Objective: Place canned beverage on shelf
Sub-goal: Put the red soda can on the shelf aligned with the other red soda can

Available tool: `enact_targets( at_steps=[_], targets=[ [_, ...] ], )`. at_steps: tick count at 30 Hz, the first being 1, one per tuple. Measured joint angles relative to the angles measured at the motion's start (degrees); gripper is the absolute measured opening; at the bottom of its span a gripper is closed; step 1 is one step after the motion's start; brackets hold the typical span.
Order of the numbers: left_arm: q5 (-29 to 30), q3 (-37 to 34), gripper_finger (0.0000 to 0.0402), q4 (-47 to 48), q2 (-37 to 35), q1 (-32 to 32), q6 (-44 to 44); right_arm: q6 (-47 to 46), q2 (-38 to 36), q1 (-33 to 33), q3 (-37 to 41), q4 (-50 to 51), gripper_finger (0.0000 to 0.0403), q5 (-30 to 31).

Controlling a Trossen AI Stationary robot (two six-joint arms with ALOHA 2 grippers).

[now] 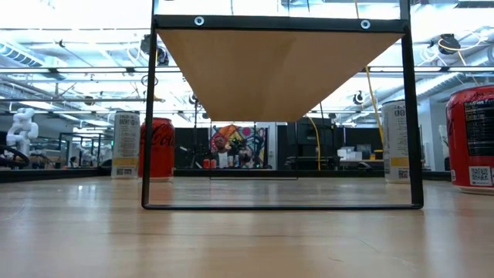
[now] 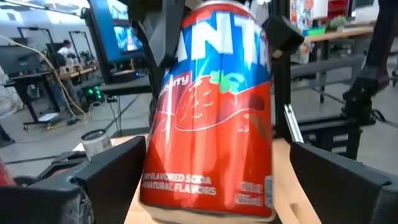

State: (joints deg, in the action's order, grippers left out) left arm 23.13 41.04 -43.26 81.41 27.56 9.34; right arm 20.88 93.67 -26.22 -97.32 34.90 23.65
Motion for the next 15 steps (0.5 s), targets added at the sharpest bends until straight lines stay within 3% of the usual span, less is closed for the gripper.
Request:
enact_targets(
  at_steps=[11,15],
  targets=[
    [2.9,0.0,0.0399,4.0,0.0,-0.1,0.0,0.9,0.6,0.6,0.1,-2.3,0.0277,-1.4],
    [3.6,0.0,0.0379,3.9,0.0,-0.1,0.0,0.9,0.6,0.5,0.1,-2.3,0.0277,-1.3]
  ],
)
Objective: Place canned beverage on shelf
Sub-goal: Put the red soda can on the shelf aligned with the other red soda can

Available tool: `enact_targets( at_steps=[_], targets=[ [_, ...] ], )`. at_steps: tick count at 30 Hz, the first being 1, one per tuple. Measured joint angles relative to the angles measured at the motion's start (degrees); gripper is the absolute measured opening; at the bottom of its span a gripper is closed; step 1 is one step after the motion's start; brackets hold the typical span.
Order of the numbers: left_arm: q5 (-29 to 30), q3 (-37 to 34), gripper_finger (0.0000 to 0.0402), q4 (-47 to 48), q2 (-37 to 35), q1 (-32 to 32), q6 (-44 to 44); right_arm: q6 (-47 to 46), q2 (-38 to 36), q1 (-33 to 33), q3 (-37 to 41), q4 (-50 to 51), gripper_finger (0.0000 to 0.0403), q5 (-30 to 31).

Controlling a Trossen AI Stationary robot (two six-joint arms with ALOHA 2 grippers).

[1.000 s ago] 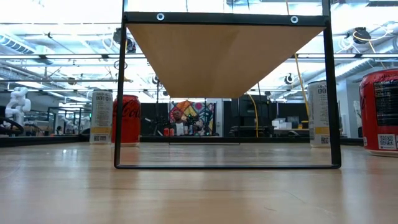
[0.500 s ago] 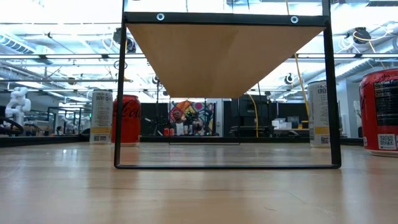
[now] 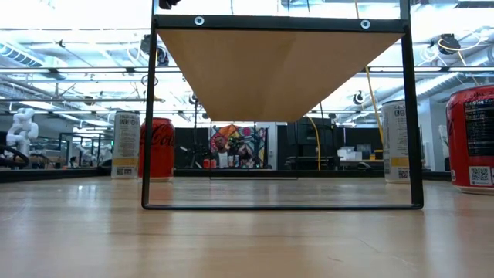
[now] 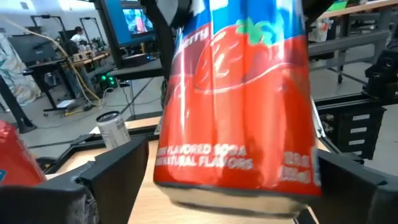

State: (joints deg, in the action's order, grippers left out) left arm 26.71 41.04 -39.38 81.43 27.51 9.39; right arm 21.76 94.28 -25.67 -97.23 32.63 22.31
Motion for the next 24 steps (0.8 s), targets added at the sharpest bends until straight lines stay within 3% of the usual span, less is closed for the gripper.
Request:
enact_targets(
  at_steps=[10,18,24],
  targets=[
    [0.1,0.0,0.0299,0.0,0.0,0.0,0.5,-0.6,0.0,0.2,0.0,0.2,0.0277,0.0],
    [-0.1,0.0,0.0294,-0.1,0.0,0.0,-0.2,-2.9,0.0,0.2,-0.1,0.5,0.0283,0.0],
    [-0.3,0.0,0.0293,-0.3,0.0,0.0,-0.3,-9.7,-0.1,0.2,-0.1,0.4,0.0326,0.2]
  ],
)
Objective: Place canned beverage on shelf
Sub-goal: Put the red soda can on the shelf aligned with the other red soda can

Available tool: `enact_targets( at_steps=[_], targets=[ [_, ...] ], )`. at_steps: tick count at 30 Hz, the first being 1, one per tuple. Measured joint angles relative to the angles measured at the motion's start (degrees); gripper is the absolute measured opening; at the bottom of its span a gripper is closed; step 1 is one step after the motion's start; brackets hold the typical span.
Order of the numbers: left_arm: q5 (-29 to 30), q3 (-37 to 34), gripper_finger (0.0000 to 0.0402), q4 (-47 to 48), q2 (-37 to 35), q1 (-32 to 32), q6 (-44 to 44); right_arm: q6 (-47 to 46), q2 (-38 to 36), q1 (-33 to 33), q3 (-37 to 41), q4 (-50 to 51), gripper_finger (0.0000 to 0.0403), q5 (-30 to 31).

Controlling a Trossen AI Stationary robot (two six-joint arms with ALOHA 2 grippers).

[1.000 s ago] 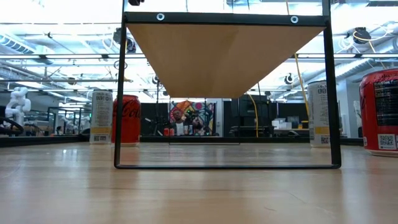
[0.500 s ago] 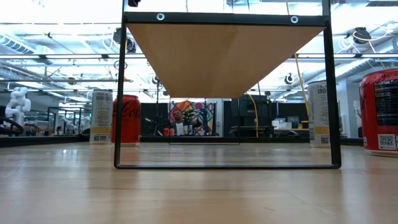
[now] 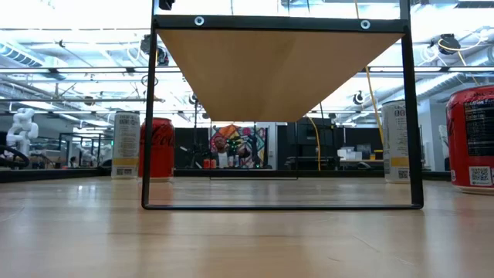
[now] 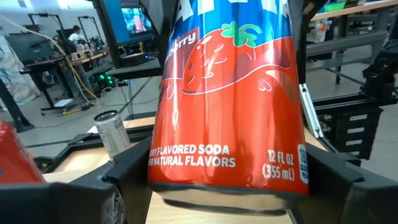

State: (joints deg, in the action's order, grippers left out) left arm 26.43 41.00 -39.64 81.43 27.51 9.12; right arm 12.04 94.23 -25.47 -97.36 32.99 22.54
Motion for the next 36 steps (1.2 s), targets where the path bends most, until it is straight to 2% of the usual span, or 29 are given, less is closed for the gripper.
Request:
enact_targets(
  at_steps=[8,11,16,20,24,29,32,36],
  targets=[
    [-0.1,-0.1,0.0292,-0.4,0.1,0.2,0.2,-7.6,-0.3,0.0,-0.1,3.1,0.0374,0.2],
    [-0.1,-0.1,0.0292,-0.6,0.1,0.7,0.7,-12.0,-1.0,0.0,-0.1,6.3,0.0380,0.4],
    [-0.3,-0.1,0.0291,-3.3,0.1,1.9,3.2,-21.2,-2.3,0.0,-0.1,16.5,0.0380,5.8],
    [0.7,-0.1,0.0291,-6.8,0.1,2.3,3.9,-27.5,-2.2,-0.6,0.9,20.5,0.0380,6.3],
    [1.8,-0.1,0.0291,-9.7,0.0,2.2,3.9,-28.4,-3.3,-2.9,9.6,8.5,0.0380,10.3],
    [2.3,-0.1,0.0291,-12.4,0.0,2.6,5.8,-22.9,-5.3,-4.5,21.8,-16.5,0.0380,15.0],
    [3.2,-0.1,0.0291,-14.4,0.0,2.6,8.1,-16.3,-5.6,-4.5,25.6,-31.1,0.0380,15.1],
    [7.8,-0.1,0.0291,-16.2,0.0,2.5,11.7,-8.6,-5.7,-3.9,27.4,-39.7,0.0380,15.1]
  ],
)
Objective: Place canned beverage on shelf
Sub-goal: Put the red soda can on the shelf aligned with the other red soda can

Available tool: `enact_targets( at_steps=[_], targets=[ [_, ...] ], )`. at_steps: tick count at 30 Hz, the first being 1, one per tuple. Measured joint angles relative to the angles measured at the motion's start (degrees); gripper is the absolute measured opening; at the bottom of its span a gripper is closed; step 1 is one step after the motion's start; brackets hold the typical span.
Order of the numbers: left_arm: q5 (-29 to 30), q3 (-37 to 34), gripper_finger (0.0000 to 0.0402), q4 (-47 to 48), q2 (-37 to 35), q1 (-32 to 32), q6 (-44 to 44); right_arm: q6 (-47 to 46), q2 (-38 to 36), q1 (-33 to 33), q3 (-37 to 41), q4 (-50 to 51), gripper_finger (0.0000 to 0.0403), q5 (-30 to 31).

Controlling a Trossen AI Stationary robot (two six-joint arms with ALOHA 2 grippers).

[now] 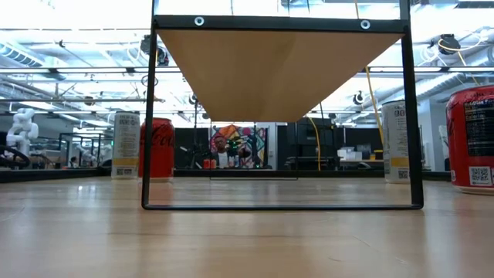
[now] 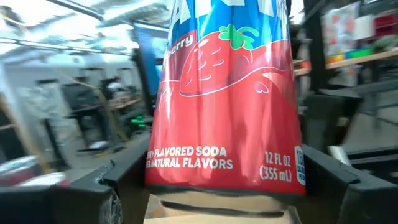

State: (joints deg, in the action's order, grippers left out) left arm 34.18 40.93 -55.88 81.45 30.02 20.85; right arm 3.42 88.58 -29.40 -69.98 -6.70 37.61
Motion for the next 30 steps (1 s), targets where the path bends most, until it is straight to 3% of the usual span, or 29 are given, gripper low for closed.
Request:
enact_targets(
  at_steps=[4,10,13,19,25,30],
  targets=[
    [3.2,0.0,0.0291,-2.9,0.0,0.0,5.5,5.2,-0.1,1.2,0.1,-4.6,0.0380,-0.1],
    [3.1,0.0,0.0291,-9.2,0.0,0.1,13.5,9.6,-4.7,3.6,0.1,-7.0,0.0380,-0.3],
    [2.8,0.1,0.0291,-13.0,0.0,0.1,15.5,11.2,-7.8,4.4,0.1,-6.4,0.0380,-3.9],
    [-3.0,0.1,0.0291,-12.0,0.1,-2.3,10.4,8.6,-9.3,8.3,4.4,-12.7,0.0380,-17.0],
    [-5.8,0.1,0.0291,-13.8,2.7,-3.1,8.0,6.1,-9.3,10.0,12.7,-30.0,0.0380,-18.6],
    [-5.7,0.1,0.0291,-16.5,4.9,-3.1,7.9,3.9,-9.3,10.1,14.2,-34.7,0.0380,-21.4]
  ],
)
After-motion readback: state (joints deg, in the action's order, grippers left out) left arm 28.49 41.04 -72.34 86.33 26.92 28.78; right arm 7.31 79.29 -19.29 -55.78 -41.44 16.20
